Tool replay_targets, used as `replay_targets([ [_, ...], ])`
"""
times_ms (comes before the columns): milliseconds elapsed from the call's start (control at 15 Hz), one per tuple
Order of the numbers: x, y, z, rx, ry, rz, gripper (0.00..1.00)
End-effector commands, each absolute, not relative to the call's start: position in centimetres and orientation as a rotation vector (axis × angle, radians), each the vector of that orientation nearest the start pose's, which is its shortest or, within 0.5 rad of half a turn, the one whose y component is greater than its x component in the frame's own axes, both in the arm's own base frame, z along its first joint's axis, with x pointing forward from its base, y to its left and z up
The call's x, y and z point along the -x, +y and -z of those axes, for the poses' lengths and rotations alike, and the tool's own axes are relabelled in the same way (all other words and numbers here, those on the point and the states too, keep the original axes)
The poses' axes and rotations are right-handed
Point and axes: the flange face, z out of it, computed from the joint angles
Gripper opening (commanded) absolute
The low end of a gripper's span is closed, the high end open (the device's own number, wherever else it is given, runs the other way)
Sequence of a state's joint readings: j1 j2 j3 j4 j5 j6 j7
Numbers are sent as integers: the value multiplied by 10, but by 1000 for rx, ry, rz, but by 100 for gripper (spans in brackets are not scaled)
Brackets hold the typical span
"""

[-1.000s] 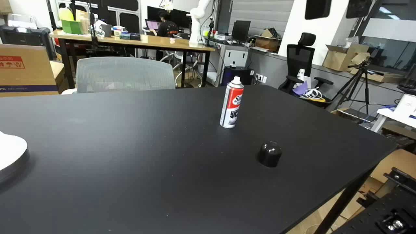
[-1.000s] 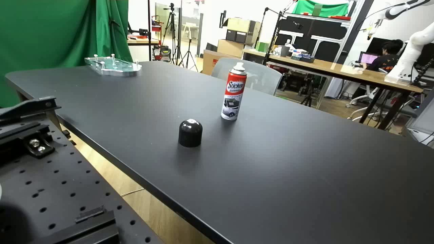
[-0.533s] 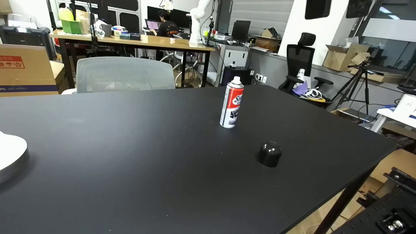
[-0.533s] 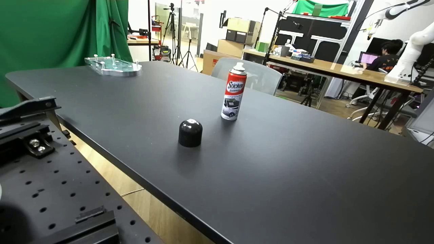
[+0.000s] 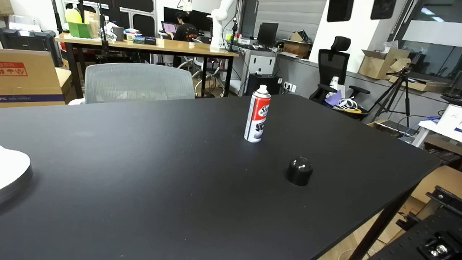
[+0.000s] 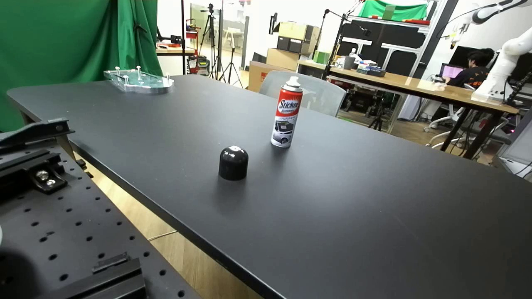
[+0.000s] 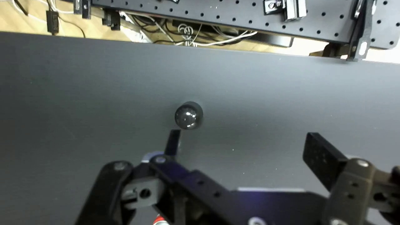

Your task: Put the black lid on top of the spray can

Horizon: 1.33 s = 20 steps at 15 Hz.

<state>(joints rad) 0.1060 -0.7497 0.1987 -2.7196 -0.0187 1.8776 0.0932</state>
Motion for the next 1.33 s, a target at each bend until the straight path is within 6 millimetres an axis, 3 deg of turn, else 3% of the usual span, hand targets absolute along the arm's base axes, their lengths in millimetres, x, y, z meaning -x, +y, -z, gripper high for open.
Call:
replay_targets([
  [0,-315,54,-418,3288,-354,-28,100],
  [267,-336,3,-394,3200,-481,-12,100],
  [533,-348,-34,-360,3093,-715,-144,100],
  [600,-340,-24,-372,3110,-636,-87,100],
  [867,-341,-26,-365,3101,-650,-109,100],
  [1000,-350,-19,-369,3146,-602,-8,100],
  [1267,-373,-16,-344,3164,-516,136,100],
])
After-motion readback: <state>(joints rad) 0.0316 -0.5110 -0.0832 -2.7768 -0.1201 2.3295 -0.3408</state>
